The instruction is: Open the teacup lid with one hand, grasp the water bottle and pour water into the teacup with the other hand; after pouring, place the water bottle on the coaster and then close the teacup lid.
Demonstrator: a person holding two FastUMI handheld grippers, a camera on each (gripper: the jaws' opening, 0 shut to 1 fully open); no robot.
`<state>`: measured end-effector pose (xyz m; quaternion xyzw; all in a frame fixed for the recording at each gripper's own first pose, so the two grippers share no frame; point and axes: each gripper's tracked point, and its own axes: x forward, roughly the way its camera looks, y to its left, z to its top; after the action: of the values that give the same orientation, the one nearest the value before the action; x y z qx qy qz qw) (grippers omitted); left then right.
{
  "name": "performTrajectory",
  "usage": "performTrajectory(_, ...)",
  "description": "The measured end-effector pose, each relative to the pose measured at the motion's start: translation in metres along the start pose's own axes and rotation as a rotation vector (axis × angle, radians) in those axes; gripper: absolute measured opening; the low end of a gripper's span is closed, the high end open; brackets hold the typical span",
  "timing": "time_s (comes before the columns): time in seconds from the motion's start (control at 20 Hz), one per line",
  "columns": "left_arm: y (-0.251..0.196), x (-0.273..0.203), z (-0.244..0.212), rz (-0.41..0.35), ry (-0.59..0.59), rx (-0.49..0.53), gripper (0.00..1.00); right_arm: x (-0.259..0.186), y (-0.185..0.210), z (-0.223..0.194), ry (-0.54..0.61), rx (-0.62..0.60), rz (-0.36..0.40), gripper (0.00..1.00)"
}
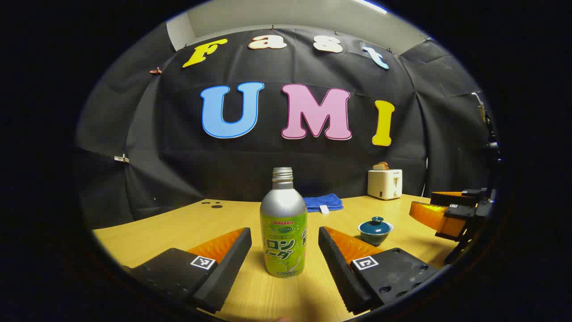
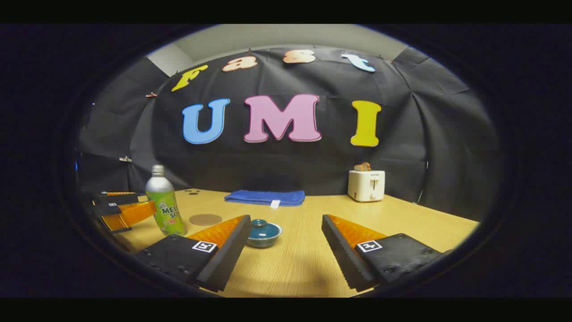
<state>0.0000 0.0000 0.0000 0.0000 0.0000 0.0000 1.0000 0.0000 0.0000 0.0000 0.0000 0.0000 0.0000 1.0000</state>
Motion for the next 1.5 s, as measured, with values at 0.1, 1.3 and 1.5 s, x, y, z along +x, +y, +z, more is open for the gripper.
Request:
performTrajectory(0.1,0.001,0.001,-0.003,0.006,0.012,-0.001,0.95,0.0,-0.001,0.004,-0.024,0.002,0.007,0.98)
performTrajectory(1.3,0.008,0.008,-0.007,0.053,0.044,-0.001,0.95,0.011,0.009,0.0,-0.04,-0.008,0.045,0.98)
performTrajectory(1.5,0.008,0.008,-0.008,0.053,0.046,-0.001,0.95,0.011,0.008,-0.001,-0.041,-0.008,0.038,0.98)
